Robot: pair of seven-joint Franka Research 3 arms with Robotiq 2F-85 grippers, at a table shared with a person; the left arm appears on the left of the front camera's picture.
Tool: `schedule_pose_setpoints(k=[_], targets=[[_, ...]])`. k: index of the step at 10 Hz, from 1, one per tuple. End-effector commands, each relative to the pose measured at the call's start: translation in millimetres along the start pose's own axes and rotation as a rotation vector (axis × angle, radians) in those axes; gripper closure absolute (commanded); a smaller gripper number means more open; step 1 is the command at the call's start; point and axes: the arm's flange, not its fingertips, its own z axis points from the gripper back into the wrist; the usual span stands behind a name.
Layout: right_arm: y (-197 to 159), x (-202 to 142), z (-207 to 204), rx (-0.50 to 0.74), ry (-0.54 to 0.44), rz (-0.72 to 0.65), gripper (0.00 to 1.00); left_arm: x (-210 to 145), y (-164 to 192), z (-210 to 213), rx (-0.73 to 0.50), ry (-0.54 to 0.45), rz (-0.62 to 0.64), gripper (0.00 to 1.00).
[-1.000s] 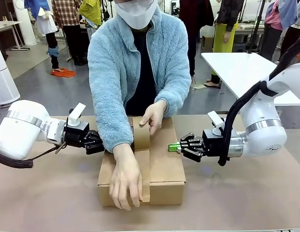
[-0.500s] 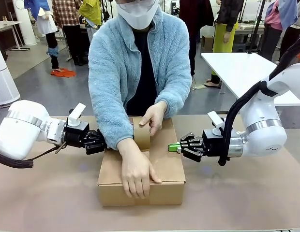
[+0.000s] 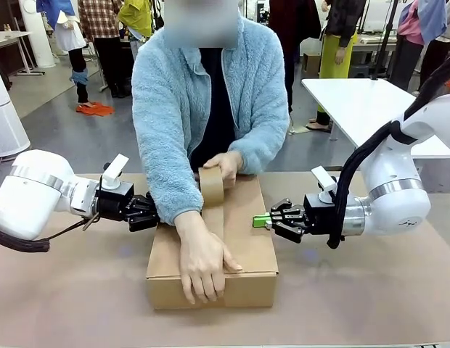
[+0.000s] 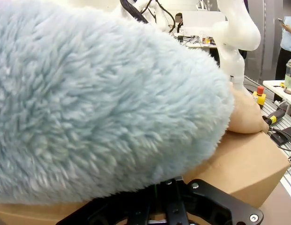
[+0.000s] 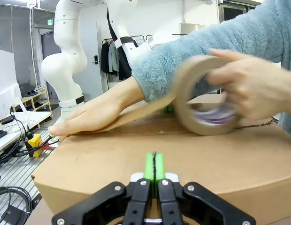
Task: Wrap the clocks to prevent damage.
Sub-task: After the human seals the box with tape, release both hands from the side flaps of the Package Box.
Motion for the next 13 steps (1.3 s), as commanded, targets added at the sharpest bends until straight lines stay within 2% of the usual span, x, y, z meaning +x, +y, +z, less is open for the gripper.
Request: schedule_pose_setpoints(k=[1, 13], targets=[[0.3, -1.1, -0.4, -0.008, 0.009, 0.0, 0.99, -1.0, -0.1, -1.8, 0.007, 0.005, 0.001, 1.0], [0.3, -1.1, -0.4, -0.008, 0.009, 0.0, 0.99, -1.0, -0.1, -1.8, 0.007, 0.005, 0.001, 1.0]])
